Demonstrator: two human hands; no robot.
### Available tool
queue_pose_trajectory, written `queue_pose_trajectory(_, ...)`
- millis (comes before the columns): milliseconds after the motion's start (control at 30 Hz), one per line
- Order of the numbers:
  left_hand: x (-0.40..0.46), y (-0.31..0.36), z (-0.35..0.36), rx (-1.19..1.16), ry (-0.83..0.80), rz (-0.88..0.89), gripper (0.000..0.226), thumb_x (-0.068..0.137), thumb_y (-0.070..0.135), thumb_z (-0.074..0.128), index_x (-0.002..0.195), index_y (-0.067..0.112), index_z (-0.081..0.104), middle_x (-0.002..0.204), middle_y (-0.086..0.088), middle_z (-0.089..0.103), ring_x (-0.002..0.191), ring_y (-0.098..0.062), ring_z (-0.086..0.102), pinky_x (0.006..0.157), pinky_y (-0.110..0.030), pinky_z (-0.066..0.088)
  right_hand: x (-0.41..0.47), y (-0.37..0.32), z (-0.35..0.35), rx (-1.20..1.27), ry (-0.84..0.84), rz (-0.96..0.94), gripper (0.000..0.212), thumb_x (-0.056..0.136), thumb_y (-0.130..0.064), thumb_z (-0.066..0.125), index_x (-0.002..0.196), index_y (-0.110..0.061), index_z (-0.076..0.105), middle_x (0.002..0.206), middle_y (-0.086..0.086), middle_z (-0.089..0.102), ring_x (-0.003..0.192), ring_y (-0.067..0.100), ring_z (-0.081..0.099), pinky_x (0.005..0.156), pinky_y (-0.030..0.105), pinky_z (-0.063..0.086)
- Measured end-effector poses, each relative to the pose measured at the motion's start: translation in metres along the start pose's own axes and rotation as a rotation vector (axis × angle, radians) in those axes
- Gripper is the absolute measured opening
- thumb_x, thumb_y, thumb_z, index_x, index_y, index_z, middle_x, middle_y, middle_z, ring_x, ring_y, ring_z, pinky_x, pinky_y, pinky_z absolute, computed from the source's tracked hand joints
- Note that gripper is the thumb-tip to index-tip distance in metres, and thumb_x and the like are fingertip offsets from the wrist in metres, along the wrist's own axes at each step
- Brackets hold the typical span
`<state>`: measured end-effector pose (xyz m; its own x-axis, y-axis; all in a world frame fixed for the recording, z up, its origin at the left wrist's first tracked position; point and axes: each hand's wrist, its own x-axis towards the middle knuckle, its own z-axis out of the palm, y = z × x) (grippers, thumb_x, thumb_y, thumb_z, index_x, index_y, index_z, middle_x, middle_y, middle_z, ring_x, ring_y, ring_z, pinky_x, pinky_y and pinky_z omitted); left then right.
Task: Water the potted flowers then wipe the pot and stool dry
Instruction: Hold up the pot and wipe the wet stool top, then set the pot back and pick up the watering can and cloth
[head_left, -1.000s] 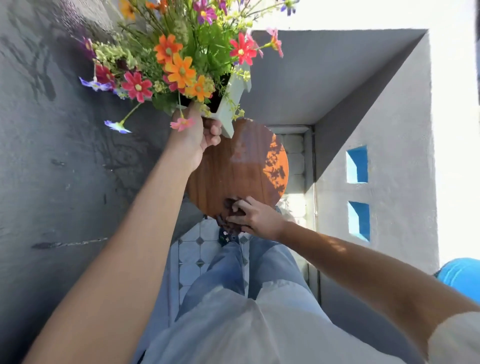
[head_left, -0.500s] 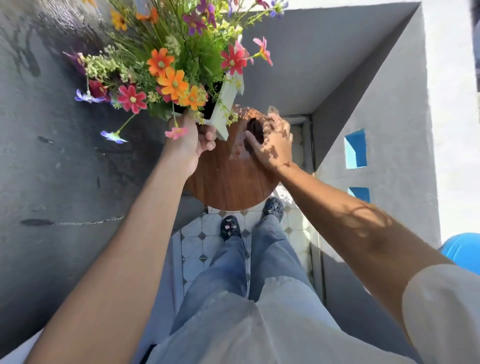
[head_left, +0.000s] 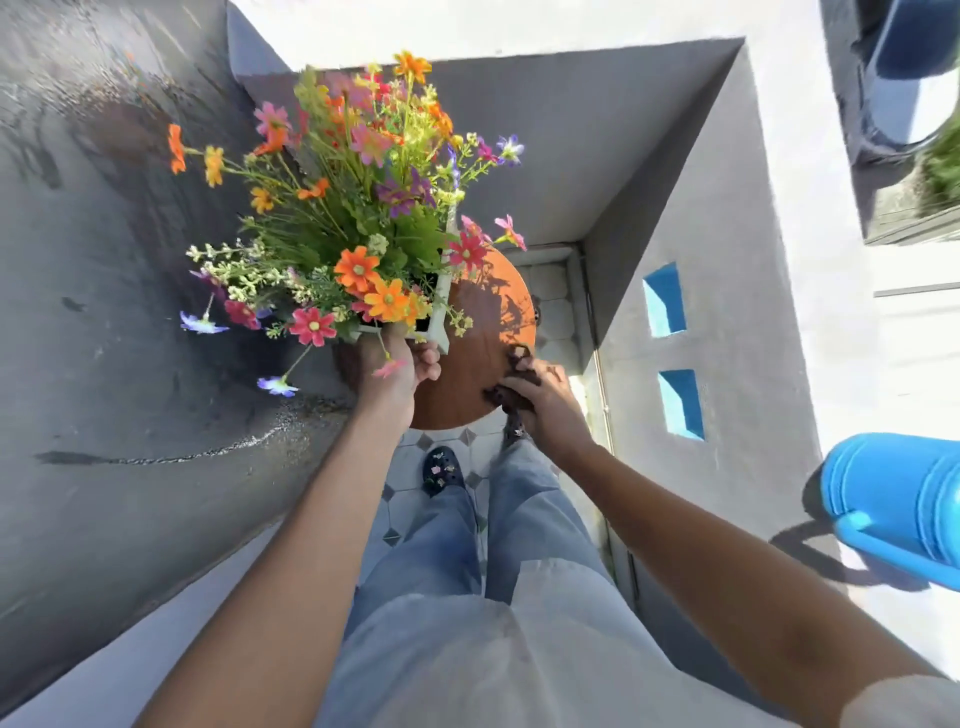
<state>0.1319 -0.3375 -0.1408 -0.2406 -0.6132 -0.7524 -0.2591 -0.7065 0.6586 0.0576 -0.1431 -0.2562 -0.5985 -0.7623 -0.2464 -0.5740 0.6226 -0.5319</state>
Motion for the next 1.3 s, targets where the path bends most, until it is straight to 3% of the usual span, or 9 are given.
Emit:
queue_pose_trajectory(233, -0.036, -0.035, 0.014, 0.013, -0.047, 0.005, 0.031, 0.101, 0.009, 0.036, 0.071, 0.011, 0.045, 0.057, -0.007, 0.047, 0.045, -0.016, 0.044, 0.043, -0.026, 0.036, -0.013, -0.025, -0.027, 0.667, 0.250, 0.680, 0.028, 0.090, -0.032, 0.064, 0.107, -0.011, 0.072, 0.111, 0.007, 0.067, 0.103, 0.022, 0.062, 0.098, 0.039, 0.048)
queue_pose_trajectory(367, -0.050, -0.051, 0.028, -0.010, -0.040, -0.066, 0.039, 0.104, 0.017, 0.038, 0.066, 0.010, 0.047, 0.042, 0.002, 0.053, 0.037, -0.009, 0.050, 0.049, -0.025, 0.039, -0.043, -0.048, -0.053, 1.021, 0.382, 0.835, 0.024, 0.091, -0.032, 0.061, 0.082, -0.010, 0.064, 0.067, -0.001, 0.059, 0.064, 0.014, 0.058, 0.057, 0.025, 0.049)
queue_pose_trajectory(467, -0.057, -0.060, 0.038, -0.005, -0.056, -0.122, 0.044, 0.106, 0.021, 0.030, 0.066, 0.011, 0.046, 0.036, 0.004, 0.052, 0.037, -0.007, 0.051, 0.050, -0.023, 0.038, -0.069, -0.061, -0.067, 1.228, 0.447, 0.861, 0.026, 0.093, -0.025, 0.062, 0.073, -0.009, 0.062, 0.057, 0.002, 0.061, 0.046, 0.016, 0.055, 0.040, 0.023, 0.047)
queue_pose_trajectory(600, -0.066, -0.063, 0.046, -0.039, -0.050, -0.167, 0.047, 0.107, 0.023, 0.024, 0.064, 0.013, 0.041, 0.027, 0.007, 0.046, 0.027, -0.002, 0.045, 0.050, -0.020, 0.031, -0.100, -0.060, -0.079, 1.250, 0.396, 0.808, 0.037, 0.089, -0.038, 0.060, 0.078, -0.003, 0.063, 0.075, 0.022, 0.066, 0.056, 0.028, 0.056, 0.045, 0.031, 0.046)
queue_pose_trajectory(767, -0.070, -0.065, 0.051, -0.013, -0.020, -0.155, 0.034, 0.102, 0.009, 0.031, 0.072, 0.008, 0.048, 0.063, -0.008, 0.058, 0.050, -0.013, 0.054, 0.046, -0.018, 0.048, -0.127, -0.043, -0.110, 1.265, 0.407, 0.810, 0.032, 0.094, -0.034, 0.056, 0.087, -0.004, 0.066, 0.077, 0.019, 0.067, 0.056, 0.025, 0.054, 0.042, 0.024, 0.039)
queue_pose_trajectory(833, -0.080, -0.068, 0.058, 0.010, -0.079, -0.178, 0.026, 0.101, 0.007, 0.034, 0.080, 0.007, 0.049, 0.059, -0.007, 0.057, 0.047, -0.013, 0.054, 0.051, -0.020, 0.048, -0.136, -0.035, -0.127, 1.232, 0.433, 0.753, 0.033, 0.097, -0.032, 0.055, 0.093, -0.001, 0.065, 0.075, 0.019, 0.066, 0.055, 0.025, 0.054, 0.041, 0.024, 0.041)
queue_pose_trajectory(967, -0.124, -0.077, 0.089, 0.099, -0.182, -0.205, 0.020, 0.102, 0.027, 0.039, 0.095, 0.012, 0.049, 0.056, -0.007, 0.053, 0.049, -0.017, 0.050, 0.043, -0.023, 0.044, -0.158, -0.020, -0.183, 1.140, 0.537, 0.627, 0.024, 0.095, -0.038, 0.058, 0.100, -0.019, 0.071, 0.088, 0.006, 0.075, 0.074, 0.026, 0.068, 0.066, 0.037, 0.054)
queue_pose_trajectory(1067, -0.175, -0.080, 0.131, 0.168, -0.332, -0.196, 0.026, 0.101, 0.024, 0.041, 0.076, 0.017, 0.043, 0.038, 0.002, 0.050, 0.036, -0.012, 0.045, 0.037, -0.017, 0.034, -0.187, -0.010, -0.235, 1.042, 0.636, 0.481, 0.023, 0.095, -0.040, 0.059, 0.111, -0.027, 0.068, 0.101, -0.005, 0.075, 0.095, 0.012, 0.071, 0.084, 0.033, 0.058)
queue_pose_trajectory(1300, -0.316, -0.101, 0.226, 0.310, -0.716, 0.020, 0.014, 0.091, 0.022, 0.047, 0.089, 0.015, 0.060, 0.054, 0.006, 0.047, 0.041, -0.009, 0.037, 0.040, -0.020, 0.027, -0.262, 0.050, -0.329, 1.082, 1.154, 0.481, 0.034, 0.087, -0.046, 0.065, 0.110, -0.021, 0.068, 0.106, 0.008, 0.073, 0.099, 0.027, 0.068, 0.095, 0.051, 0.053)
